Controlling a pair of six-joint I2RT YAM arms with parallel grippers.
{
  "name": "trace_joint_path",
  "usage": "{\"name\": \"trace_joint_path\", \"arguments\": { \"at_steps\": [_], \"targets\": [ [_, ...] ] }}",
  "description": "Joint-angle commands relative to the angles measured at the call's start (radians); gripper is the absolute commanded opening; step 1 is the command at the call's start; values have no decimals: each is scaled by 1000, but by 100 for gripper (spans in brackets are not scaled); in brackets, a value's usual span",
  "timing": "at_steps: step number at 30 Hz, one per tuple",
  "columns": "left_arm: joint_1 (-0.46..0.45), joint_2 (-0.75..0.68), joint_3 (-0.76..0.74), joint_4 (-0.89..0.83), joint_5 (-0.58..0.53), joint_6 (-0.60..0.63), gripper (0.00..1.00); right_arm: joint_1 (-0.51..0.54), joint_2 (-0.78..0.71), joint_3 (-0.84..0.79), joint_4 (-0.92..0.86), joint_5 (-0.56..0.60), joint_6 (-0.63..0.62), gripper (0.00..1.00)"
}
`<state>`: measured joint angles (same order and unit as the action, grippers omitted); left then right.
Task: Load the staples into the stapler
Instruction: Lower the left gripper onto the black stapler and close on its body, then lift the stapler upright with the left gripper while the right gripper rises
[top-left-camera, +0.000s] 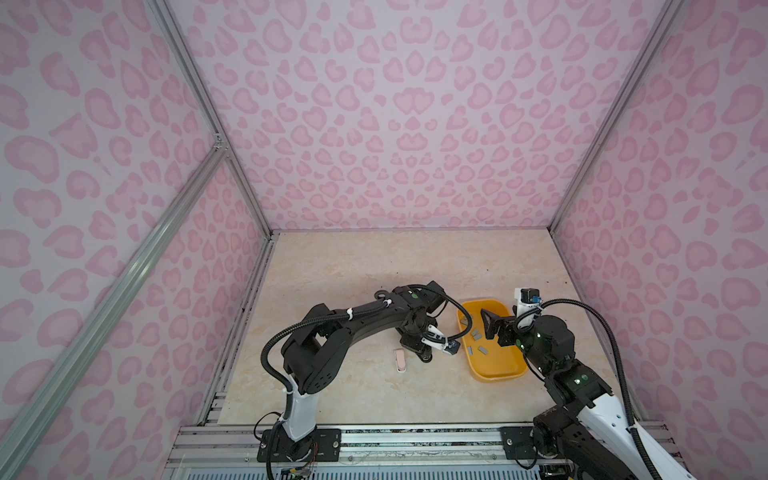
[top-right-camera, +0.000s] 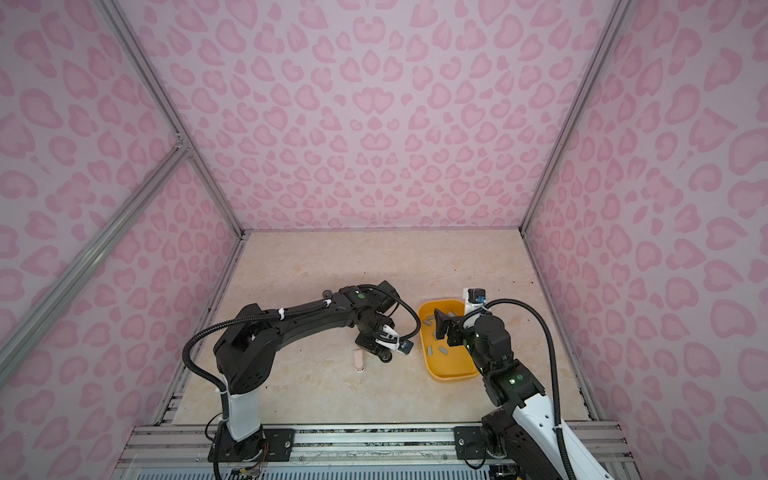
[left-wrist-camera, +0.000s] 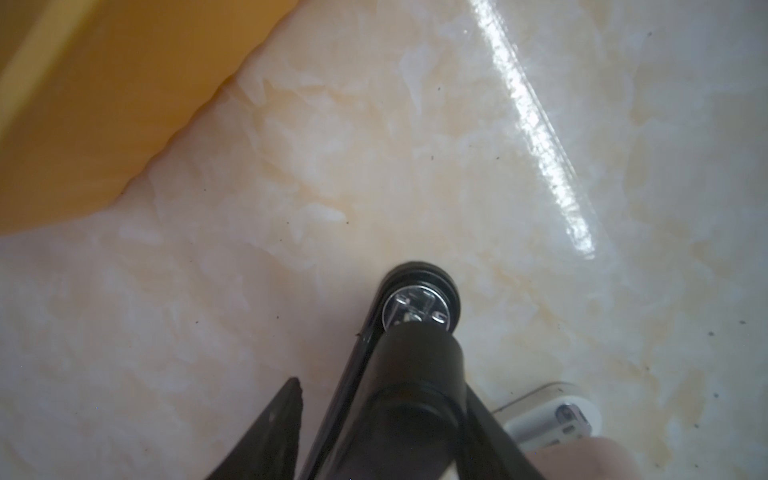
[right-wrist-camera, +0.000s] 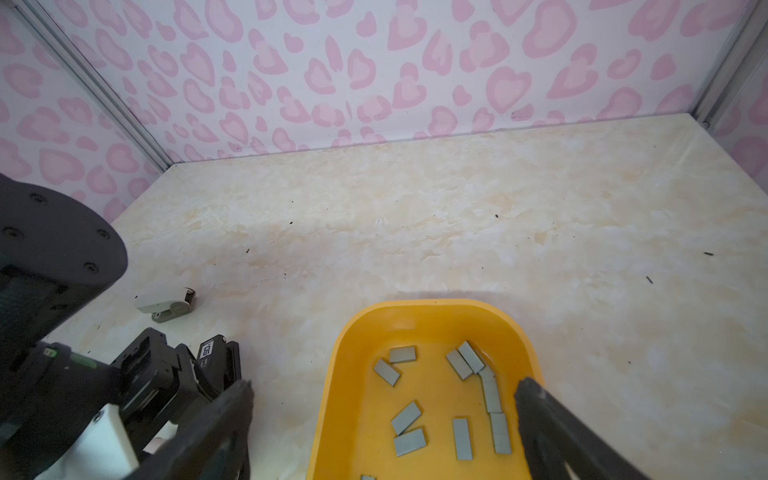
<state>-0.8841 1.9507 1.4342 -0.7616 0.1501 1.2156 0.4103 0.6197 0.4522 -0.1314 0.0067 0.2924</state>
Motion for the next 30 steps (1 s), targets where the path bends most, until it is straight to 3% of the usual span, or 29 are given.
{"name": "trace_joint_path", "arguments": {
  "at_steps": [1,19,22,27,30],
  "targets": [
    [-3,13,12,-21,-2,17,59,-3,0,-6,22,1,-6,98],
    [-13,31,23,-21,-7,30,44,-5,-6,-7,18,-2,-5,98],
    [-13,34,25,-15,2,29,37,-7,-7,-7,18,-1,-4,98],
    [-12,9,36,-4,5,18,4,-6,-11,-6,14,4,-4,98],
    [-2,-67,8,51,-19,-9,4,-8,-11,1,7,9,-4,98]
  ]
}}
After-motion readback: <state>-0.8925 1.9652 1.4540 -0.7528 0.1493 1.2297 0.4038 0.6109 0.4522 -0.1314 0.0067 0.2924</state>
